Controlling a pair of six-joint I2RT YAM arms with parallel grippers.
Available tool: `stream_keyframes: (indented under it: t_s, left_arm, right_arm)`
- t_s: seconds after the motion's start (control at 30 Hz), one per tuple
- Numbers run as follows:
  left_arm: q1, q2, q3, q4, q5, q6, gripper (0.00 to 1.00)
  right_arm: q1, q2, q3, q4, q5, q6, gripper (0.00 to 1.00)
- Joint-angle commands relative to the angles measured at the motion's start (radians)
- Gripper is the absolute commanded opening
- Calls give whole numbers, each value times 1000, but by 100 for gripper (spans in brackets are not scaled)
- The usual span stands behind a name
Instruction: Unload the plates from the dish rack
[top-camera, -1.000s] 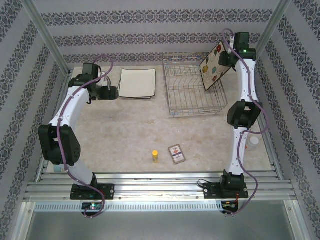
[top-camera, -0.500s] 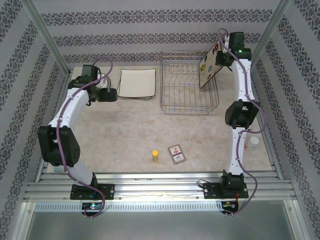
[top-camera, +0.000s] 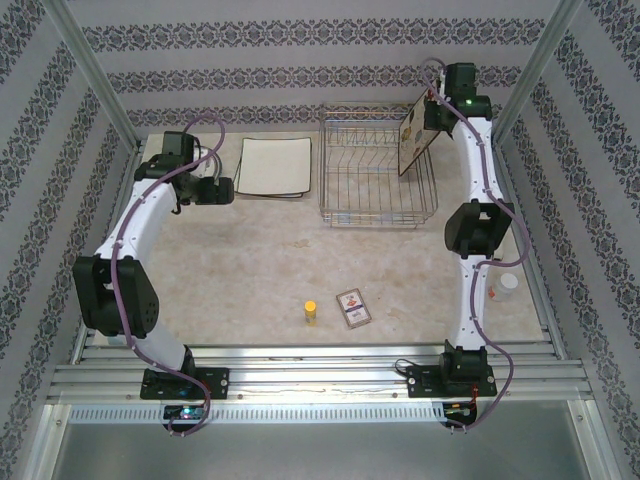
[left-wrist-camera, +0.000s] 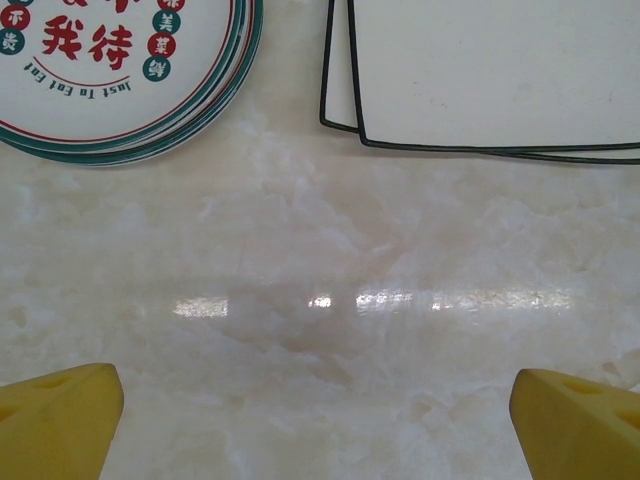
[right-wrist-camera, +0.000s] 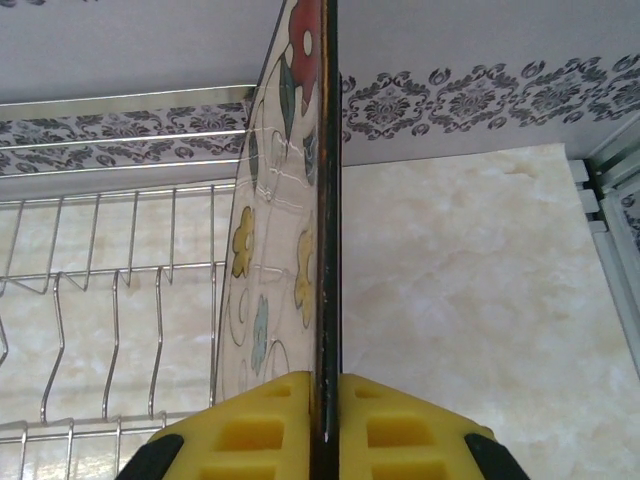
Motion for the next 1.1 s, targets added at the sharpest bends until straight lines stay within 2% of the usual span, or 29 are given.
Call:
stream_keyframes:
  t_s: [0.0, 0.37, 0.63, 1.07]
  left_arm:
    - [14, -41, -14, 25, -4, 12, 99]
    - [14, -70, -35, 28, 0, 3, 99]
    - [14, -98, -30, 14, -6, 5, 99]
    - [15, -157, -6, -22, -1, 16, 99]
  right_arm:
    - [-10, -24, 1, -51, 172, -34, 0]
    - [-14, -24, 53, -51, 200, -75, 0]
    - [-7, -93, 50, 3, 64, -26, 0]
    - [13, -224, 113, 22, 72, -30, 0]
